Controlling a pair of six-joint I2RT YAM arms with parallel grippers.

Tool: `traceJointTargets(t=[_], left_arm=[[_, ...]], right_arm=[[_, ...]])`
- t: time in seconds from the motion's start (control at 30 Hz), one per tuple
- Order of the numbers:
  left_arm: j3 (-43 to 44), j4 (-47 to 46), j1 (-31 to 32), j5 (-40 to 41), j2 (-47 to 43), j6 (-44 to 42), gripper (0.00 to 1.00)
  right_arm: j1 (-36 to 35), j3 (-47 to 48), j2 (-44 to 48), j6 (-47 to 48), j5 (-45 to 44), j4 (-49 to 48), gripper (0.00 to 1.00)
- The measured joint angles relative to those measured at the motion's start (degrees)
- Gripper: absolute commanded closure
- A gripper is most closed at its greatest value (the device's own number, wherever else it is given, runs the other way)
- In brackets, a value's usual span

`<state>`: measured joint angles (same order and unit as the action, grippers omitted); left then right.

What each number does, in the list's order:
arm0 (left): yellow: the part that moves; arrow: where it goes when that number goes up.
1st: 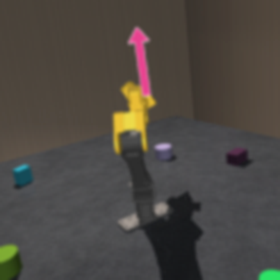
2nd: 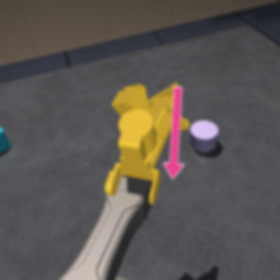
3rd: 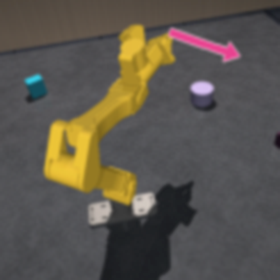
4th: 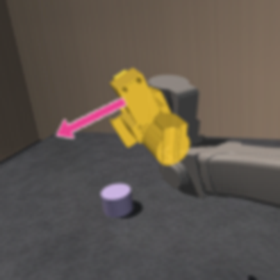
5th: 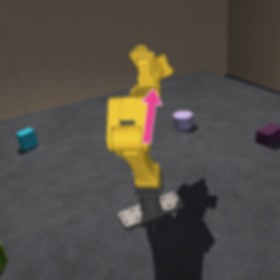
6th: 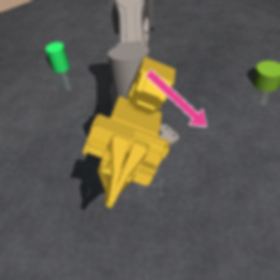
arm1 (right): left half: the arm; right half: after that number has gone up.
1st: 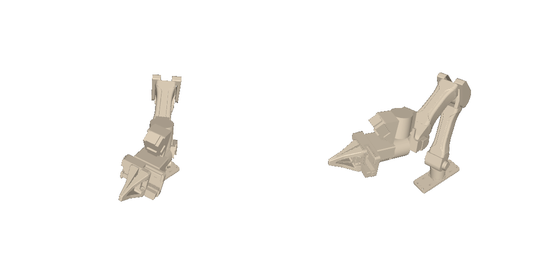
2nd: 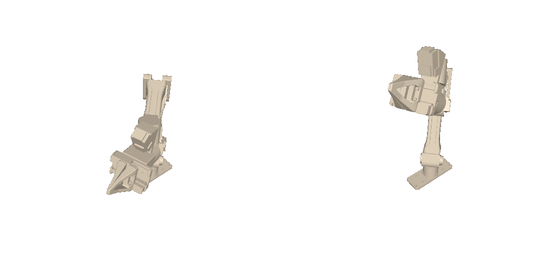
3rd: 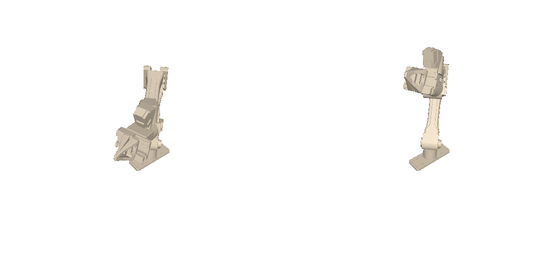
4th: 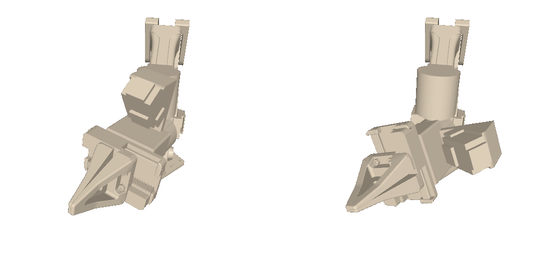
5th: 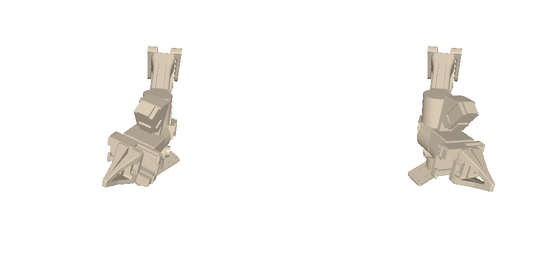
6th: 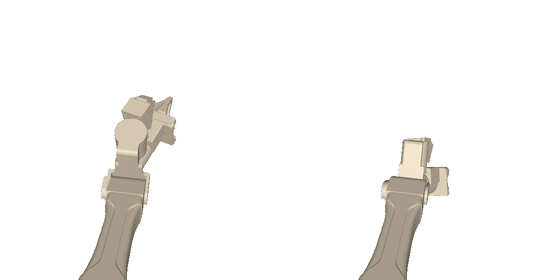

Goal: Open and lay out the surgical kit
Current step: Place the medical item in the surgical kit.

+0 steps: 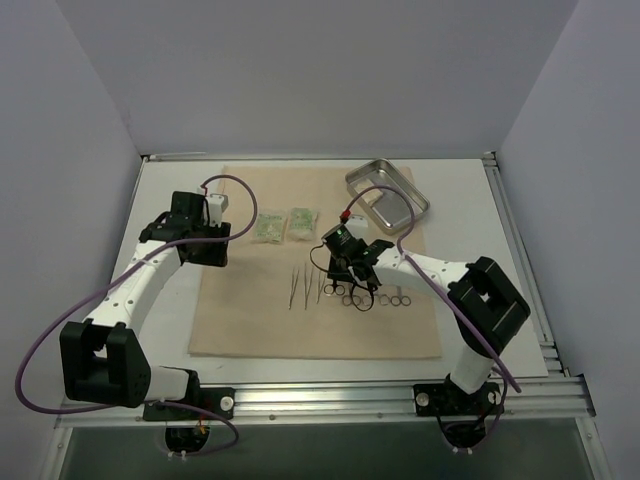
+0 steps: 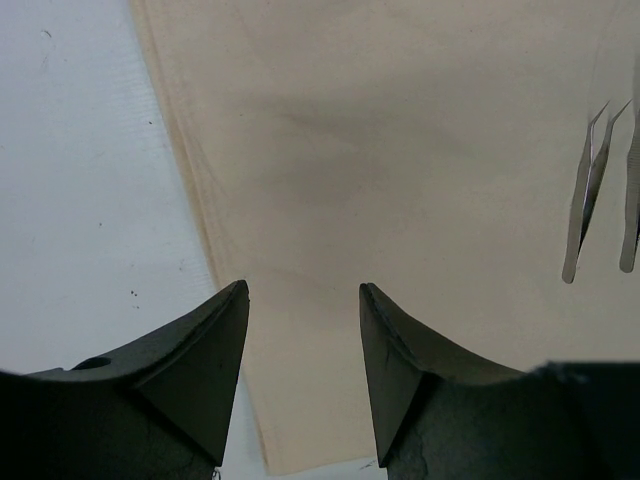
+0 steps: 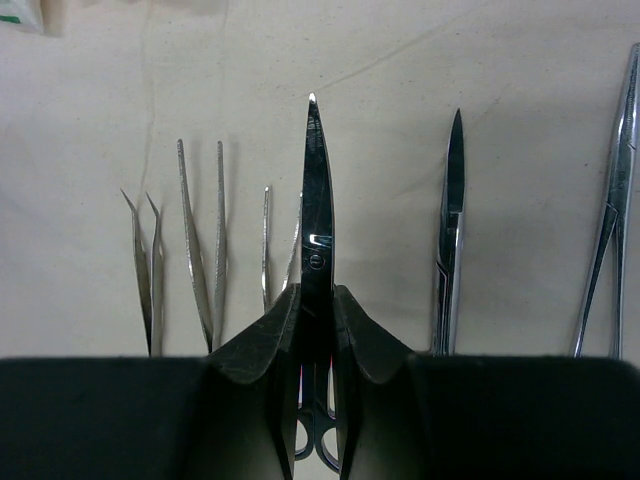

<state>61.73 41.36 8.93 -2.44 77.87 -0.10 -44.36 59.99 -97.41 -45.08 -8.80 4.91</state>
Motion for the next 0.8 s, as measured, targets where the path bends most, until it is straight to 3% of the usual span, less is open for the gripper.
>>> traceJointTargets(t=[0.8], left_arm=[[0.0, 0.0, 0.1, 0.0, 0.0, 0.0, 0.43]], right_arm=[[-0.7, -4.1, -3.7, -1.6, 0.7, -4.5, 1.00]])
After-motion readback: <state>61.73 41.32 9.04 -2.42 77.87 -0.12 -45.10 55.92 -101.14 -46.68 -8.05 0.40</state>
